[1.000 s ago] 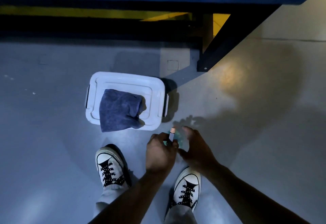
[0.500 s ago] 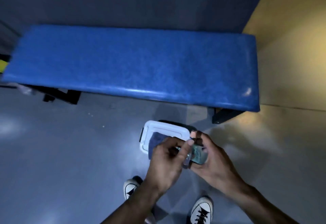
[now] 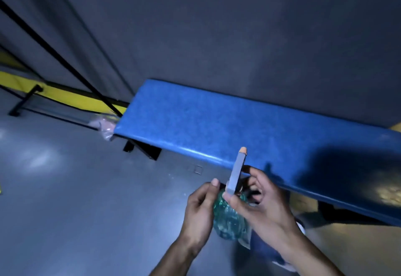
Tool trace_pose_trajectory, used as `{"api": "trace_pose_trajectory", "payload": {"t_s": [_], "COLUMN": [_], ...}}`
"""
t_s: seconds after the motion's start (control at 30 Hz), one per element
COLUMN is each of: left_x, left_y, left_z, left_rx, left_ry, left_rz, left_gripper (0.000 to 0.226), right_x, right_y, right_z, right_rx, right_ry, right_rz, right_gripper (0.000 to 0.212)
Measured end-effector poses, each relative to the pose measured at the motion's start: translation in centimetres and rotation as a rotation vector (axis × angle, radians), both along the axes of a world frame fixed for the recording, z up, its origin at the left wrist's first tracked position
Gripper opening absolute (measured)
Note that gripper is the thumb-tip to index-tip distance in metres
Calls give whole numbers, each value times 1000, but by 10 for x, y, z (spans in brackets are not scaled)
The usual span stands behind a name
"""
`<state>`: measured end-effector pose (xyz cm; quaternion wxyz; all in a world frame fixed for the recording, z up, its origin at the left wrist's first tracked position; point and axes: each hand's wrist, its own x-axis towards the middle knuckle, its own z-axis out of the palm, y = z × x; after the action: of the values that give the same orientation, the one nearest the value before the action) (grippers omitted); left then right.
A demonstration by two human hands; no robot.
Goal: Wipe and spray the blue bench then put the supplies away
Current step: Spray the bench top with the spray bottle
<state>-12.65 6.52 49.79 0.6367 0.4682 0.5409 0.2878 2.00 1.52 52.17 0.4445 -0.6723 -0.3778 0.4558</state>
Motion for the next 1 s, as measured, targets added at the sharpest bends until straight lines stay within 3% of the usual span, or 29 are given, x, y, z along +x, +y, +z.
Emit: {"api": "trace_pose_trajectory", "payload": {"t_s": [0.23, 0.4, 0.57, 0.77, 1.0], "left_x": [-110, -158, -179, -209, -236], "left_y": [124, 194, 256, 298, 303], "left_z": [0, -19, -31, -61, -81], "left_rx": [-57, -101, -198, -213, -168], "left_ry": [28, 112, 169, 257, 372], "left_rz": [-53, 79, 228, 229, 190], "left_gripper": [53, 56, 51, 61, 62], "right_x": [-120, -184, -223, -254, -295], "right_y": [144, 236, 310, 359, 390], "right_z": [-26, -40, -66, -97, -103], "right_rx": [-17, -3, 4, -78, -365], "right_ry": [-26, -49, -219, -206, -37], "right_rz": [-25, 27, 20, 65, -25], "right_gripper": [70, 17, 26, 34, 28]}}
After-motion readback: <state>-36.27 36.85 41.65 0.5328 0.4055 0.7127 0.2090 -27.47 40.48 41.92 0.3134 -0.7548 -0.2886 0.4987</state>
